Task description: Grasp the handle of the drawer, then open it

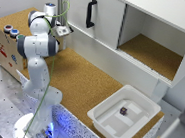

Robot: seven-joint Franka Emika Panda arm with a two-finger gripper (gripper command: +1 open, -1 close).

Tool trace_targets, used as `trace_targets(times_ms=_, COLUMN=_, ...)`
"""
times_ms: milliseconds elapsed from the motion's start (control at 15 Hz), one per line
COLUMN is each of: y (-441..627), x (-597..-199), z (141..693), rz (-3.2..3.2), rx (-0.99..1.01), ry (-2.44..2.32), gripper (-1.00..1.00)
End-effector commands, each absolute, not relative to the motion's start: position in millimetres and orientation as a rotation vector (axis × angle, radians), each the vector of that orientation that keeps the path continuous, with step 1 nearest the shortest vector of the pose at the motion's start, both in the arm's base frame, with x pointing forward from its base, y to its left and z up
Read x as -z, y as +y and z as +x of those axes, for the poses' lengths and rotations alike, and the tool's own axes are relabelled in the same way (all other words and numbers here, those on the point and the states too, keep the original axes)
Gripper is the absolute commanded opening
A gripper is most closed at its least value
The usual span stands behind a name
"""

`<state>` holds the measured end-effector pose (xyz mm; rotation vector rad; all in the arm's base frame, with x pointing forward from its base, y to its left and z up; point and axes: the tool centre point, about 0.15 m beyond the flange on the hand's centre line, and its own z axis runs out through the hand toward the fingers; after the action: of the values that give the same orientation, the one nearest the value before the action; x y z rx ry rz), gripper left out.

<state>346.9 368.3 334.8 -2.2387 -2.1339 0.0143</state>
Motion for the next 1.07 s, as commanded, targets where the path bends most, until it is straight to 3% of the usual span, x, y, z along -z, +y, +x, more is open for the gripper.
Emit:
trace_targets(times_ms=0, y=332.6, x=-323.1, z=351.4, rz=-2.312, rx=-0.002, ry=-2.122, gripper=-1.00)
trace_targets(times_ms=1000, y=227.1, x=-314.9, z=352.7, rz=-2.439, rx=-0.044, ry=-1.989, gripper=-1.00)
